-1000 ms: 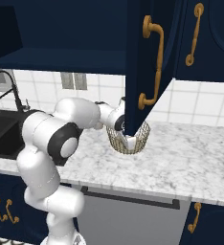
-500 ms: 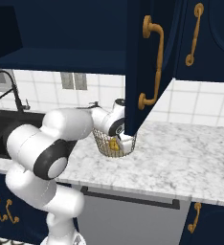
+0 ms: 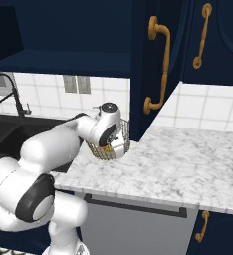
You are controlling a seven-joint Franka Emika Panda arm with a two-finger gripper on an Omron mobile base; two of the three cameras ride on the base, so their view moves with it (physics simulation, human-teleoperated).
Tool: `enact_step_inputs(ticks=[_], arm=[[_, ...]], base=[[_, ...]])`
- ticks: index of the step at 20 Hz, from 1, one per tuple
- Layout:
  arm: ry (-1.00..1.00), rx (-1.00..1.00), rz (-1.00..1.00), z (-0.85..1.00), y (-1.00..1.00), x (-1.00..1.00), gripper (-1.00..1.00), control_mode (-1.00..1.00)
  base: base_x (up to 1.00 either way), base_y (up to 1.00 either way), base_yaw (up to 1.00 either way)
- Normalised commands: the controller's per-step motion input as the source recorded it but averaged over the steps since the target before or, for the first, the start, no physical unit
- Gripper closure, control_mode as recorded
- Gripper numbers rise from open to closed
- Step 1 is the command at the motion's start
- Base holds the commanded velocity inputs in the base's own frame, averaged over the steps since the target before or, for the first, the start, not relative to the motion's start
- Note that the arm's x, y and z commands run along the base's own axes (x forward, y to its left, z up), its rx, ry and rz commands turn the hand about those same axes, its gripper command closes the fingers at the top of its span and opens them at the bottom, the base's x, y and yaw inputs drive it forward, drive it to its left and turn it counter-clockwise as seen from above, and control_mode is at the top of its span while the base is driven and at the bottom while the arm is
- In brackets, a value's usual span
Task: Open the cabinet, pick up the bread from the cabinet and place it in the basket. Then move the basket to the dining counter.
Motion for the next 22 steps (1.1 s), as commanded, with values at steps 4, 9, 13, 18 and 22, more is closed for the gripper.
enact_step_inputs(ticks=[4,9,13,18,22], arm=[[-0.12,0.0,-0.05,0.64,0.2,-0.45,1.0,-1.0],[-0.08,0.0,-0.03,0.8,0.02,-0.61,1.0,-1.0],[-0.01,0.0,-0.05,0.61,0.0,-0.81,1.0,-1.0],[0.0,0.0,-0.02,0.62,0.0,-0.97,1.0,-1.0],[0.0,0.0,0.0,0.64,0.0,-0.89,1.0,-1.0]], base=[[0.0,0.0,0.0],[0.0,0.0,0.0],[0.0,0.0,0.0],[0.0,0.0,0.0],[0.0,0.0,0.0]])
